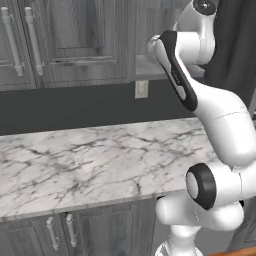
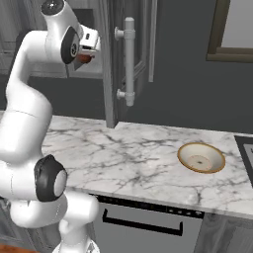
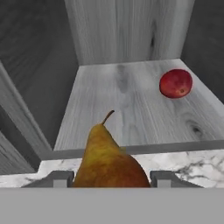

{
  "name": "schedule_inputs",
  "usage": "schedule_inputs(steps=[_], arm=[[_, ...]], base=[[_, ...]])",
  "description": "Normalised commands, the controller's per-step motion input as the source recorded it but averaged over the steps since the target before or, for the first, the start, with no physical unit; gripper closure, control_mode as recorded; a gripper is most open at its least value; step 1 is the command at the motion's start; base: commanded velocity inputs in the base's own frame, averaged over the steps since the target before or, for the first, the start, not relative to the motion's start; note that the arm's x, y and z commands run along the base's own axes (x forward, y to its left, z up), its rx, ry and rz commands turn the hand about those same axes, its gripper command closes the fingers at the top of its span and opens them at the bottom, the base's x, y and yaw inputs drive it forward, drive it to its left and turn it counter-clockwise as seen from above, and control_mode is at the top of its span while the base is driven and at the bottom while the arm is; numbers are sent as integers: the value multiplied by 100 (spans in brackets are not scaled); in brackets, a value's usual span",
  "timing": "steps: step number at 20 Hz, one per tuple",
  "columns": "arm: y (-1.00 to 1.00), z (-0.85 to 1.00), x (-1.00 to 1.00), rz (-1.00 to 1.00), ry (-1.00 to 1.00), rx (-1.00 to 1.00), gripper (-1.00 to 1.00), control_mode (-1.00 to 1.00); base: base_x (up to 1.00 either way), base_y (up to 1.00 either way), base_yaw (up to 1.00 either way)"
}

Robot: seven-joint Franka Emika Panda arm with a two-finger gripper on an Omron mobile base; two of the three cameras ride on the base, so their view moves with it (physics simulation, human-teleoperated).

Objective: Pick the pears from the cabinet and place them in one bowl. Pick the potato from the sink and place it in the other bowl.

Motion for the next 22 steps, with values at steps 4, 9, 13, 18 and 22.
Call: schedule_inputs(steps=[4, 9, 13, 18, 22], arm=[[27, 1, -97, 0, 0, 0, 100, -100], [14, 0, -100, 0, 0, 1, 100, -100], [0, 0, -98, 0, 3, 3, 100, -100], [1, 0, -92, 0, 7, 0, 100, -100], [0, -1, -64, -4, 2, 1, 100, -100]], base=[[0, 0, 0], [0, 0, 0], [0, 0, 0], [0, 0, 0], [0, 0, 0]])
